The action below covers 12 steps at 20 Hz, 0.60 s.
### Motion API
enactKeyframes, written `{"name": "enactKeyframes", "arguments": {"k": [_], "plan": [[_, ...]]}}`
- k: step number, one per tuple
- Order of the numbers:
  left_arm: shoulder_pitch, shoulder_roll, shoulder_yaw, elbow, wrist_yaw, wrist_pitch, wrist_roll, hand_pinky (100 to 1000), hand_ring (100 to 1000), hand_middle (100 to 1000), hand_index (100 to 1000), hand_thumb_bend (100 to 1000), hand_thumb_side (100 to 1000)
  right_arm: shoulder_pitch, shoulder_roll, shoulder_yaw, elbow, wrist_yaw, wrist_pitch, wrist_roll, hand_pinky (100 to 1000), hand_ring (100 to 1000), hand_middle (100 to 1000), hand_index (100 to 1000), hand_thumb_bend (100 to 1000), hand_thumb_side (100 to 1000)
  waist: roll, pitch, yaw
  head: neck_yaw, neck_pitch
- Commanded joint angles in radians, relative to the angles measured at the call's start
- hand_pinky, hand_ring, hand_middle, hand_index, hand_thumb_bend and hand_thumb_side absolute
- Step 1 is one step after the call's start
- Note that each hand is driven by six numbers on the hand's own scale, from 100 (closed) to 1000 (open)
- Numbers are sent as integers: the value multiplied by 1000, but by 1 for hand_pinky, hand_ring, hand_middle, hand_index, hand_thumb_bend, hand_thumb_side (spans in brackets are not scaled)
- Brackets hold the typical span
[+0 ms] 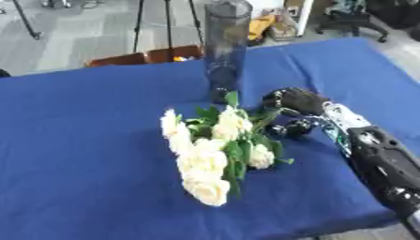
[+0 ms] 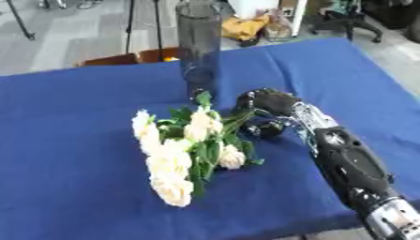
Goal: Arrange flowers into the vase.
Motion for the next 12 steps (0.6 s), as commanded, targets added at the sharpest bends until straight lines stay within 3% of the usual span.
{"name": "enactKeyframes", "arguments": {"k": [1, 3, 8, 9, 10, 12], "plan": [[-13, 13, 1, -10, 2, -2, 0, 497, 534, 507, 688, 408, 767, -5, -20, 0, 9, -3, 2, 8, 660, 814, 652, 760, 484, 147, 15, -9, -2, 2, -4], [-13, 13, 1, -10, 2, -2, -1, 497, 534, 507, 688, 408, 767, -5, -20, 0, 12, -3, 2, 16, 651, 817, 664, 749, 461, 100, 15, -9, -3, 1, -4], [-12, 13, 2, -10, 2, -2, 0, 497, 534, 507, 687, 409, 767, -5, -20, 0, 10, -8, 8, 24, 460, 680, 477, 564, 454, 100, 16, -9, -1, 2, -3], [-12, 13, 2, -10, 2, -2, 0, 497, 534, 507, 688, 409, 767, -5, -20, 0, 10, -8, 9, 23, 467, 684, 479, 568, 462, 100, 16, -9, -2, 1, -3], [-12, 13, 2, -10, 2, -2, 0, 497, 534, 507, 688, 409, 767, -4, -20, 1, 10, -8, 10, 22, 555, 750, 546, 654, 473, 113, 16, -9, -2, 1, -3], [-13, 13, 1, -10, 2, -2, 0, 497, 534, 507, 688, 409, 767, -4, -19, 1, 11, -6, 10, 24, 555, 750, 546, 654, 473, 113, 16, -8, -3, 1, -3]]}}
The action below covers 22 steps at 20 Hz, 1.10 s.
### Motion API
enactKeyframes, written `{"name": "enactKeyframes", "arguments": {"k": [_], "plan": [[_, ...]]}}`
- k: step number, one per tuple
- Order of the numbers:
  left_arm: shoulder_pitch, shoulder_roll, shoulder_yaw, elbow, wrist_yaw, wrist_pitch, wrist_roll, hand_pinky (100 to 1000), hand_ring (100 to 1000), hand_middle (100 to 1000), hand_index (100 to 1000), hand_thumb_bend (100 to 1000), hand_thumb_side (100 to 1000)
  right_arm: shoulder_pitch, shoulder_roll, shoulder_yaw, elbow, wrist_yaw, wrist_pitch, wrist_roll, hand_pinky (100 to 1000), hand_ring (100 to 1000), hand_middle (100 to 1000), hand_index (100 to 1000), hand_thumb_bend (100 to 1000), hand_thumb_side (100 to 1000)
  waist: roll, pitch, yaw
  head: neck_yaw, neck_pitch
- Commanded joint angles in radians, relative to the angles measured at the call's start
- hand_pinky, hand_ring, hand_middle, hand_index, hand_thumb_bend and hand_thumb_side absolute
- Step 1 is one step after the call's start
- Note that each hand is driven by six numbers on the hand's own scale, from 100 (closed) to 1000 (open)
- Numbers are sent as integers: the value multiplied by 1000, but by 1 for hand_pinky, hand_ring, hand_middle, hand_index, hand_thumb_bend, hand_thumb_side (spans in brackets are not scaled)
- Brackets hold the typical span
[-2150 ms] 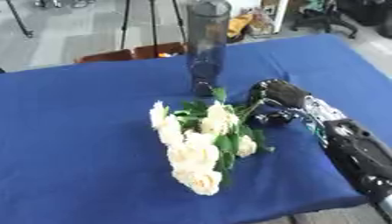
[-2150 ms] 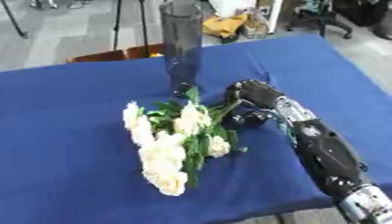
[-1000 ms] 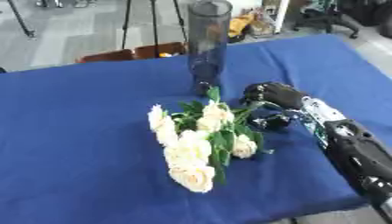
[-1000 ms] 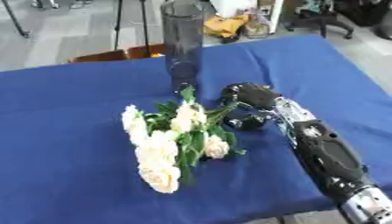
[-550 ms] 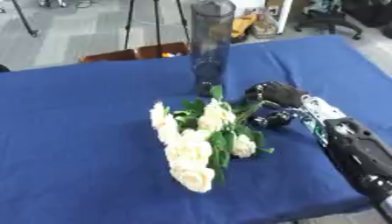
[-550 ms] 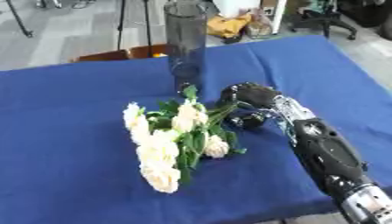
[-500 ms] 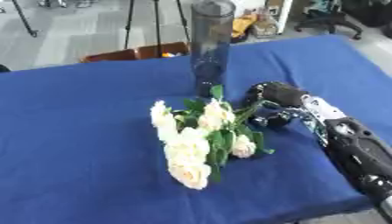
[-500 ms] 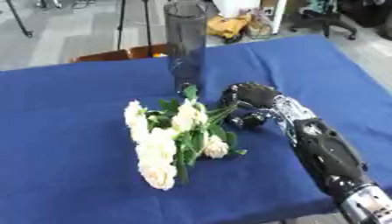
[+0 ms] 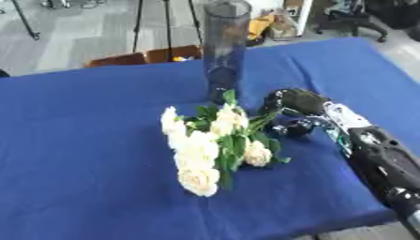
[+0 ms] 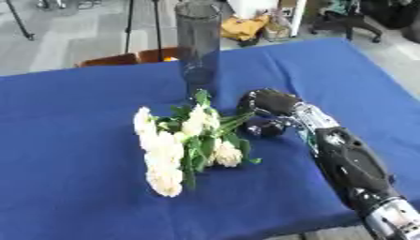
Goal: Arrange flowers into the vase.
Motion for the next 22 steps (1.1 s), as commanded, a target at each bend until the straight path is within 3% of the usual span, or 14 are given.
{"name": "enactKeyframes", "arguments": {"k": [1, 3, 4, 8, 9, 10, 12, 13, 14, 17, 22], "plan": [[-13, 13, 1, -10, 2, -2, 0, 497, 534, 507, 688, 409, 767, -4, -19, 2, 5, 0, 4, 8, 555, 750, 546, 654, 473, 113, 16, -8, -1, 0, -3], [-13, 13, 1, -10, 2, -2, 0, 497, 534, 507, 688, 409, 767, -4, -19, 2, 5, 1, 4, 9, 555, 750, 546, 654, 473, 113, 16, -8, -1, 0, -3], [-13, 13, 1, -10, 2, -2, 0, 497, 534, 507, 687, 409, 767, -3, -20, 2, 6, 0, 4, 10, 398, 636, 441, 514, 460, 100, 16, -9, 0, 0, -3], [-13, 13, 1, -11, 3, -2, 0, 497, 534, 507, 687, 409, 767, -3, -20, 2, 10, -6, 7, 21, 398, 636, 441, 514, 460, 100, 17, -10, 1, 0, -3], [-13, 13, 1, -11, 3, -2, 0, 497, 534, 507, 687, 409, 767, -2, -20, 0, 8, -11, 7, 18, 279, 546, 335, 401, 564, 186, 17, -11, -2, 1, -4], [-14, 13, 1, -11, 3, -2, 0, 497, 534, 507, 687, 409, 767, -1, -20, 0, 7, -18, 6, 11, 279, 546, 335, 401, 564, 186, 16, -11, -3, 1, -4], [-14, 13, 2, -11, 2, -2, 0, 497, 534, 507, 687, 411, 766, 1, -22, -2, 8, -28, 10, -2, 127, 435, 291, 358, 645, 278, 15, -12, -7, 1, -5], [-14, 14, 2, -11, 2, -2, 0, 497, 534, 507, 687, 411, 766, 2, -23, -2, 8, -33, 13, -8, 100, 407, 276, 348, 652, 293, 15, -13, -9, 1, -5], [-14, 14, 2, -10, 2, -2, 0, 497, 534, 507, 687, 411, 766, 2, -23, -2, 9, -36, 15, -13, 100, 407, 276, 348, 652, 293, 14, -13, -9, 2, -5], [-14, 14, 2, -11, 1, -2, 0, 498, 534, 507, 687, 411, 766, 3, -23, -4, 7, -49, 25, -34, 100, 280, 103, 312, 648, 414, 13, -15, -11, 3, -5], [-13, 15, 2, -11, 1, -2, 1, 498, 534, 507, 687, 411, 765, 5, -24, -12, -9, -85, 64, -104, 100, 161, 100, 288, 634, 461, 12, -17, -14, 3, -5]]}}
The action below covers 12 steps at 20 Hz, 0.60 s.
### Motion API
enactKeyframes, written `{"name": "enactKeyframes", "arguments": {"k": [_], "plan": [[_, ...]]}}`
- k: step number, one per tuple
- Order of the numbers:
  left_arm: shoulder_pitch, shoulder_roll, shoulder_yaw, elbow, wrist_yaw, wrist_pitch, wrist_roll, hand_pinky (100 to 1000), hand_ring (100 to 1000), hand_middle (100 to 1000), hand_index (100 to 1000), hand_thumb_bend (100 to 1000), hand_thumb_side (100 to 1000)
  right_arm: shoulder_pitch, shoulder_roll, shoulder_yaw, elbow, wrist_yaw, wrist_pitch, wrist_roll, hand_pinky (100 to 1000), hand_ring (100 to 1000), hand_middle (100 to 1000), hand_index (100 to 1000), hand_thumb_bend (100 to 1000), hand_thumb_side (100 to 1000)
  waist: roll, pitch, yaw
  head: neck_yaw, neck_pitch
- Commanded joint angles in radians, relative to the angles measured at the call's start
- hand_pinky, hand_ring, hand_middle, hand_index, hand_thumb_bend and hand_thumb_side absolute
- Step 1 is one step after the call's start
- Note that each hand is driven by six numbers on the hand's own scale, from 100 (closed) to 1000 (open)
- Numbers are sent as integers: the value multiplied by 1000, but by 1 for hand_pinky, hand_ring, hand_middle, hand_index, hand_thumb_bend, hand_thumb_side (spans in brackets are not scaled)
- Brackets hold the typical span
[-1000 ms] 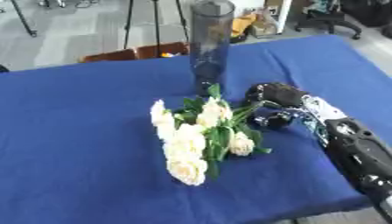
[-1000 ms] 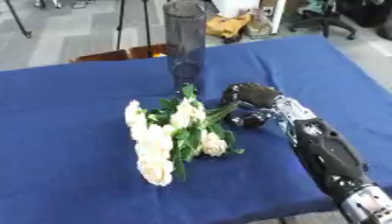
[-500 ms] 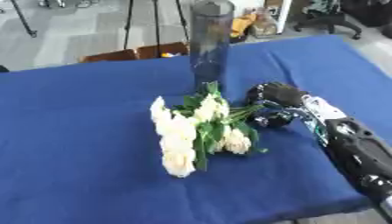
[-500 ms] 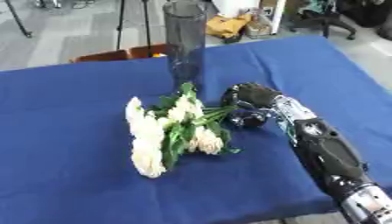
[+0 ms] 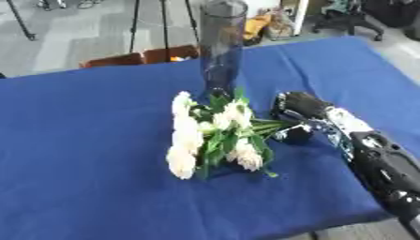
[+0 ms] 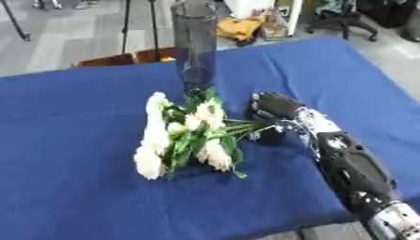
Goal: Arrange flowers into the vase.
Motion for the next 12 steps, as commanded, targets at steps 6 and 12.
{"name": "enactKeyframes", "arguments": {"k": [6, 12], "plan": [[-12, 14, 2, -10, 0, -2, 2, 497, 534, 507, 687, 411, 766, -8, -29, -13, -55, -80, 53, -96, 100, 129, 100, 266, 542, 518, 10, -20, -6, 4, -5], [-12, 15, 2, -10, 0, -2, 2, 497, 534, 507, 686, 411, 765, -5, -36, -3, -79, -115, 63, -104, 231, 499, 269, 450, 484, 473, 9, -22, -5, 2, -6]]}}
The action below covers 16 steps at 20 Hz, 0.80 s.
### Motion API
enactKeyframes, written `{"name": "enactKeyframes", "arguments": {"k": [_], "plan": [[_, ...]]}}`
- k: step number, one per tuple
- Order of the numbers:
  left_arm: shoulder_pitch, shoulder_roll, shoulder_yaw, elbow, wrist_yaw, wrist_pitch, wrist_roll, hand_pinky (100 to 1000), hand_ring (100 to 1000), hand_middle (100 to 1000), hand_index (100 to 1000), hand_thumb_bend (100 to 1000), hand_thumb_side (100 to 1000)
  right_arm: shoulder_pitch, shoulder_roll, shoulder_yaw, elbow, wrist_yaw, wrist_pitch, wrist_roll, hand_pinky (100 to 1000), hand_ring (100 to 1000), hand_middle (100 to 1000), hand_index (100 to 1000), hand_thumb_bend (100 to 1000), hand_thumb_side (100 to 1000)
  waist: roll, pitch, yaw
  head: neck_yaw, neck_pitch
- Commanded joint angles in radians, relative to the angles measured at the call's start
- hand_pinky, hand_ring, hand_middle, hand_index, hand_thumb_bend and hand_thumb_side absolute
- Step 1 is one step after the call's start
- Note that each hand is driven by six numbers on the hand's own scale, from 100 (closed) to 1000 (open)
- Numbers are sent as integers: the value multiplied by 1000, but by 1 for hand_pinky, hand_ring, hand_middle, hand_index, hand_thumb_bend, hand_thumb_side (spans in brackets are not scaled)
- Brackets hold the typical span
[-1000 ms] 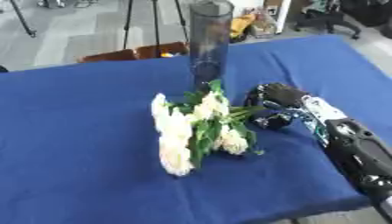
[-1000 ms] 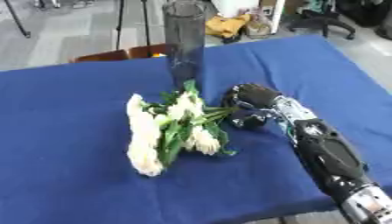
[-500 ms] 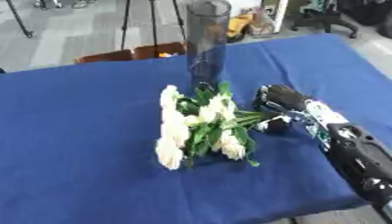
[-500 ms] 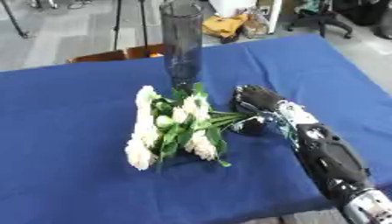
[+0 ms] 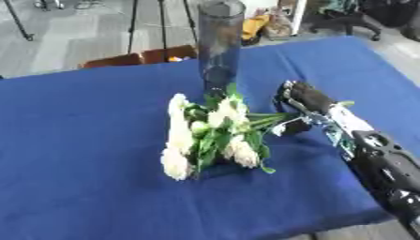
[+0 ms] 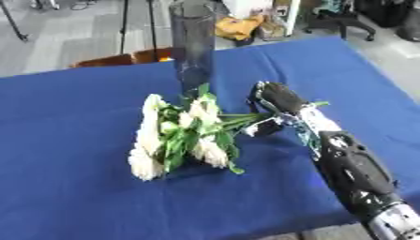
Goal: Arrange flowers into the vase.
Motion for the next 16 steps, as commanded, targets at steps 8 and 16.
{"name": "enactKeyframes", "arguments": {"k": [8, 16], "plan": [[-12, 14, 1, -9, 0, -2, 0, 497, 534, 507, 686, 412, 765, -18, -29, 31, 65, 106, -78, 129, 535, 750, 542, 673, 315, 209, 10, -21, 7, 1, -7], [-10, 14, 2, -9, 1, -2, 2, 497, 534, 507, 686, 411, 765, -23, -21, 0, 36, 39, -55, 266, 318, 552, 298, 375, 100, 100, 13, -21, 10, 2, -6]]}}
